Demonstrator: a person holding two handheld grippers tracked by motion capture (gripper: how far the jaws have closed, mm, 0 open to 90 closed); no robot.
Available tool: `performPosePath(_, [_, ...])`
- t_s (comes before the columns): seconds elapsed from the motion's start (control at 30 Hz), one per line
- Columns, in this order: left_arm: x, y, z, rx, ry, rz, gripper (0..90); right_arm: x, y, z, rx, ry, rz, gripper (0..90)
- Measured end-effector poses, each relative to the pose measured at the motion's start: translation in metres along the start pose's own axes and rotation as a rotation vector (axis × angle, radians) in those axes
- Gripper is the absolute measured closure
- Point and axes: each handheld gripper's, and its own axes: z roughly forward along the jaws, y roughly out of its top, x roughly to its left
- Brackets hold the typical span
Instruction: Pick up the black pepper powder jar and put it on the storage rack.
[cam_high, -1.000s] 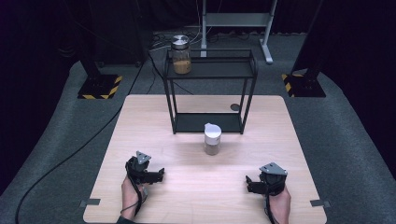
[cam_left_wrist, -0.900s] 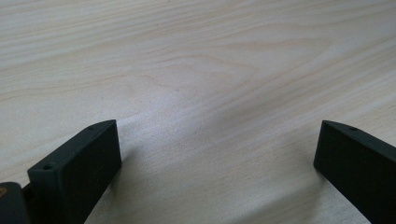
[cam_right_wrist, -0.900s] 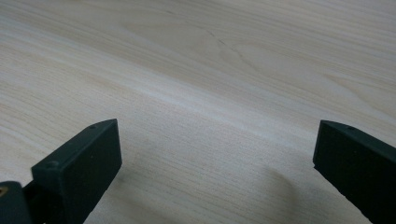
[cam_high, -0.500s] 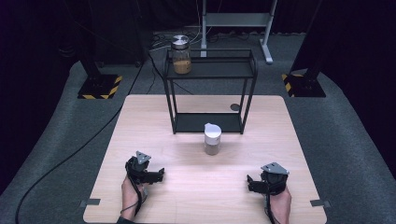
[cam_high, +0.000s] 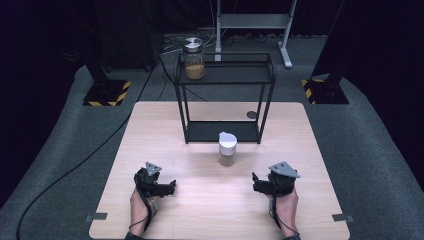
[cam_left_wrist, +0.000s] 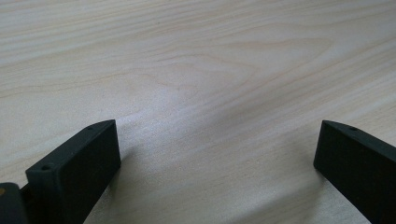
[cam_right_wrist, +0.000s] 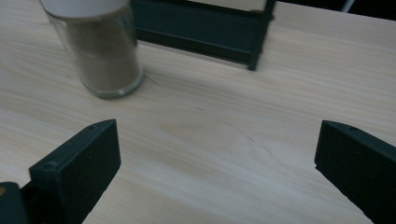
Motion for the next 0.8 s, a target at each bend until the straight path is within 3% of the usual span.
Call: performPosePath(0.8, [-0.001, 0.000, 0.000, 0.000, 0.002, -0.004, 0.1, 0.042, 0.046, 0.074, -0.033, 0.131, -0.064, 0.0])
